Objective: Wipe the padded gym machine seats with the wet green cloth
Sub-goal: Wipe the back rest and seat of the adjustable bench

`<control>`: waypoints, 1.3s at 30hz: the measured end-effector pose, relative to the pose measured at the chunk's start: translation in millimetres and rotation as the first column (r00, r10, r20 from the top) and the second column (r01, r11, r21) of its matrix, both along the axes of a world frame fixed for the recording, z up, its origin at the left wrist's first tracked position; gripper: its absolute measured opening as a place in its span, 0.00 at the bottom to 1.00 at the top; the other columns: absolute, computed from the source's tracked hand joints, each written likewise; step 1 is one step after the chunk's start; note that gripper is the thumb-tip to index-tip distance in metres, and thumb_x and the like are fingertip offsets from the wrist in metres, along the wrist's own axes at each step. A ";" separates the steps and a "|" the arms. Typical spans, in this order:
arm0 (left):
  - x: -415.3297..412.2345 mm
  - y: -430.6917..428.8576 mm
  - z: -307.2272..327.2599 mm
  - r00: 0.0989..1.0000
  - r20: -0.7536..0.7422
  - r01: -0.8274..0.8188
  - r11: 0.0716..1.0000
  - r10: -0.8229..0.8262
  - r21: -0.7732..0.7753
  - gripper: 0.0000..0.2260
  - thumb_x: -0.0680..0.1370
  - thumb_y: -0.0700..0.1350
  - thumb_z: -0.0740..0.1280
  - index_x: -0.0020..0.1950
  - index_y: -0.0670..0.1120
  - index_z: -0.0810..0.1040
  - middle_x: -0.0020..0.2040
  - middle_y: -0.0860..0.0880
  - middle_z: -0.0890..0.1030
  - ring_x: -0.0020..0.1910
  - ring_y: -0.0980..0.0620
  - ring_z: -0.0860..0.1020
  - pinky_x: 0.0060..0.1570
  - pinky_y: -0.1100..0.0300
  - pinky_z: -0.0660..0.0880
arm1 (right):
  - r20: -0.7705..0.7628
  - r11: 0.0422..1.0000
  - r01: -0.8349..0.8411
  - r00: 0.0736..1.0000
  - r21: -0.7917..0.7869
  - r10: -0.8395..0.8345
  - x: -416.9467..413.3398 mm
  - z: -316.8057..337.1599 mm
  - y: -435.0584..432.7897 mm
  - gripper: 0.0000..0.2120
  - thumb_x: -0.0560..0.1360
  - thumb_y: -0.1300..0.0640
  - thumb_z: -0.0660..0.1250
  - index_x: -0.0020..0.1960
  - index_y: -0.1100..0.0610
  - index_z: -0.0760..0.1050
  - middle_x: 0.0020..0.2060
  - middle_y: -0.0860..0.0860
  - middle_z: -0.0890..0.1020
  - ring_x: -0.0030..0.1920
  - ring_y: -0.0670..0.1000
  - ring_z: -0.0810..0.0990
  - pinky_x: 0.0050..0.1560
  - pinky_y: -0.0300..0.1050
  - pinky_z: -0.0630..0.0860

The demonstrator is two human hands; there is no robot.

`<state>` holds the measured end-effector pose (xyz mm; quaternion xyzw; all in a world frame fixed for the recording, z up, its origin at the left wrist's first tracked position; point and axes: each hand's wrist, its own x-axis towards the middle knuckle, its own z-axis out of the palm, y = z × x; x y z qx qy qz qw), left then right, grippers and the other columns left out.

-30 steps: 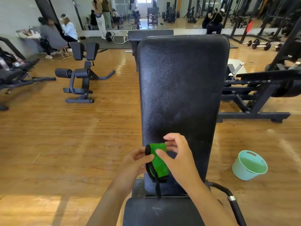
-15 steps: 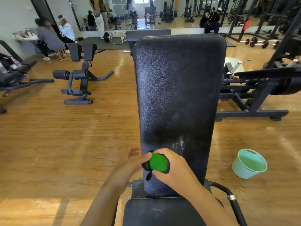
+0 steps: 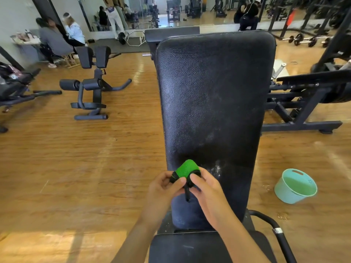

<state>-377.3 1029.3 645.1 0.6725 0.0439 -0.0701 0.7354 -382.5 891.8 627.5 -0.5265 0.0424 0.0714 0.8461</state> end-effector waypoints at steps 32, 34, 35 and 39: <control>159.9 -7.6 7.9 0.872 0.489 -0.151 0.959 0.014 0.242 0.16 0.75 0.61 0.58 0.58 0.55 0.72 0.53 0.61 0.78 0.53 0.67 0.76 0.54 0.66 0.71 | 0.656 0.220 0.775 0.623 -0.592 -0.426 52.1 -6.3 24.1 0.18 0.70 0.66 0.75 0.58 0.57 0.78 0.46 0.48 0.77 0.49 0.47 0.74 0.48 0.31 0.71; 161.9 -5.7 7.6 0.866 0.499 -0.125 0.961 -0.016 0.247 0.23 0.74 0.62 0.58 0.61 0.48 0.74 0.54 0.58 0.79 0.54 0.66 0.76 0.54 0.68 0.71 | 0.646 0.232 0.771 0.627 -0.593 -0.435 48.2 -16.5 37.1 0.18 0.69 0.66 0.75 0.57 0.58 0.79 0.45 0.49 0.77 0.47 0.47 0.74 0.48 0.26 0.69; 163.1 -5.1 6.5 0.865 0.502 -0.111 0.962 -0.030 0.249 0.26 0.75 0.63 0.58 0.62 0.45 0.74 0.55 0.55 0.80 0.54 0.65 0.77 0.55 0.67 0.72 | 0.638 0.237 0.766 0.633 -0.597 -0.438 46.5 -21.2 42.1 0.18 0.69 0.67 0.75 0.57 0.58 0.79 0.45 0.49 0.78 0.47 0.47 0.74 0.48 0.26 0.69; 163.0 -4.9 6.0 0.867 0.495 -0.089 0.961 -0.053 0.260 0.22 0.79 0.56 0.59 0.66 0.43 0.72 0.56 0.57 0.79 0.53 0.71 0.75 0.52 0.75 0.70 | 0.647 0.219 0.739 0.667 -0.637 -0.370 35.2 -45.1 60.8 0.18 0.68 0.66 0.76 0.57 0.59 0.79 0.44 0.50 0.78 0.45 0.51 0.76 0.45 0.40 0.74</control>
